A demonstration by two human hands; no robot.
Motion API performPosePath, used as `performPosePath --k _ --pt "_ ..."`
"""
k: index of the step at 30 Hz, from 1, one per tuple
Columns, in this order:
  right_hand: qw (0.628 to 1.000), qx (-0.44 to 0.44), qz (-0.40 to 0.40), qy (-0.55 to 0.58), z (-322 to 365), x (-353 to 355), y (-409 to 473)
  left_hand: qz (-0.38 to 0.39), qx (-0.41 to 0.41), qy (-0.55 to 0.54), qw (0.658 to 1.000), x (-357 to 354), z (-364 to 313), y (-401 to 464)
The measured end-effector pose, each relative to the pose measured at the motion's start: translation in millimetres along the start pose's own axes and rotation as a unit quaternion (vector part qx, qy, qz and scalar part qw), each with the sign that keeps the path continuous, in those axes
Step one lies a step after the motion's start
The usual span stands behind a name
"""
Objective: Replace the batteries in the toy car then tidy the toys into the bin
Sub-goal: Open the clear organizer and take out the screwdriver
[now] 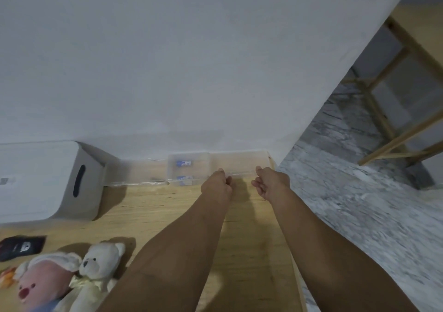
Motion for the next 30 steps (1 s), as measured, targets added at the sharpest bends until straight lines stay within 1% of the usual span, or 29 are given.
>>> performPosePath --k 3,6,9,12,14,16,20,23,28,30 --pt "1.000 -0.003 0.003 0.000 4.6 0.5 -1.9 0.034 0.005 0.003 0.999 -0.1 -1.8 -4.9" --pt "0.999 -0.010 0.026 0.021 7.1 -1.3 -4.6 0.073 0.004 0.002 0.997 0.4 -2.3 -9.4" --pt "0.997 -0.011 0.050 0.052 8.5 -1.8 -9.4 0.086 0.009 -0.035 0.996 3.1 -4.8 -14.1" --pt "0.995 -0.007 0.057 0.083 10.4 0.7 -13.0 0.106 0.031 -0.074 0.991 5.5 -5.9 -18.6" --pt "0.994 0.004 0.053 0.091 11.5 1.0 -14.9 0.125 0.050 -0.081 0.988 7.4 -6.2 -22.9" --pt "0.997 0.032 0.027 0.065 10.5 0.1 -14.5 0.137 0.064 -0.055 0.987 10.9 -5.6 -22.2" --pt "0.991 0.108 -0.056 -0.058 6.4 0.4 -10.0 0.115 0.053 -0.013 0.992 29.3 -12.8 -20.0" --pt "0.981 0.131 -0.087 -0.115 5.9 -0.5 -8.9 0.088 0.036 0.008 0.995 51.3 -24.2 -14.9" --pt "0.992 0.096 -0.058 -0.056 -5.5 -13.7 -20.4 0.053 -0.015 0.024 0.998 88.7 -50.1 -7.7" --pt "0.993 0.095 -0.040 -0.064 -14.4 -26.4 -24.8 0.041 -0.033 0.025 0.998 97.9 -60.2 -5.9"
Point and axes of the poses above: each hand's wrist, its own y-axis towards the middle knuckle, its own x-axis out of the back of the hand, z = x × y, the point moved 3 cm from there along y, towards the middle knuckle
